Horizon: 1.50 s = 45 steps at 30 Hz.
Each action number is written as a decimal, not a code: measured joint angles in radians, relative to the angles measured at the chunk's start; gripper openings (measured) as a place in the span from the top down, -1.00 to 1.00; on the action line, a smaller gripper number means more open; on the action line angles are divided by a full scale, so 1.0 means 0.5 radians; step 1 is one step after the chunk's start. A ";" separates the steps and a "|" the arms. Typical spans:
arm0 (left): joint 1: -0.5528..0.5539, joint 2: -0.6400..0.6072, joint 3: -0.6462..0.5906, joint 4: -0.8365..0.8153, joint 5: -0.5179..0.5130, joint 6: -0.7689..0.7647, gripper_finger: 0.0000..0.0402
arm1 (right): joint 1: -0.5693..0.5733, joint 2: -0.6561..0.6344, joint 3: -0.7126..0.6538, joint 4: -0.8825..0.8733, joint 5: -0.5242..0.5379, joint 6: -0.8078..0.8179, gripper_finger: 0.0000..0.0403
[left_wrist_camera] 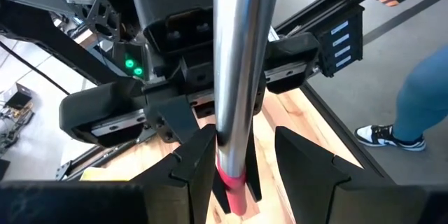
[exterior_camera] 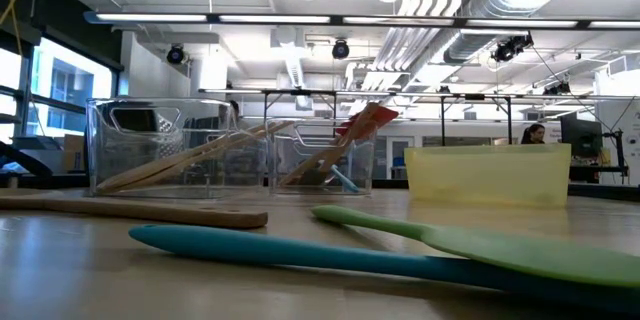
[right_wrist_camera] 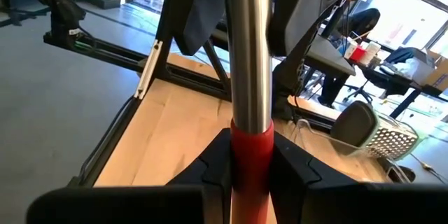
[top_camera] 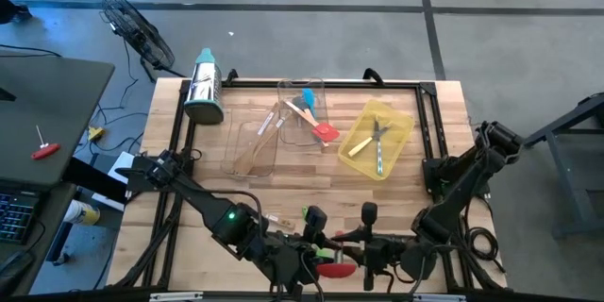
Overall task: Pick & Place Kitchen Items
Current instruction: Put the red serving spoon into the left transparent bin
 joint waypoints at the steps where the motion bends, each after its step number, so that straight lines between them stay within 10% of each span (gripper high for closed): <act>1: 0.001 0.000 0.000 0.001 0.000 -0.003 0.29 | -0.007 0.000 0.000 -0.001 -0.007 0.004 0.75; 38: 0.094 -0.003 0.004 0.044 0.054 -0.028 0.30 | -0.215 0.002 0.000 0.031 -0.330 0.036 0.75; 45: 0.096 0.025 0.004 0.036 0.034 0.009 0.68 | -0.212 0.003 0.000 0.025 -0.347 0.026 0.75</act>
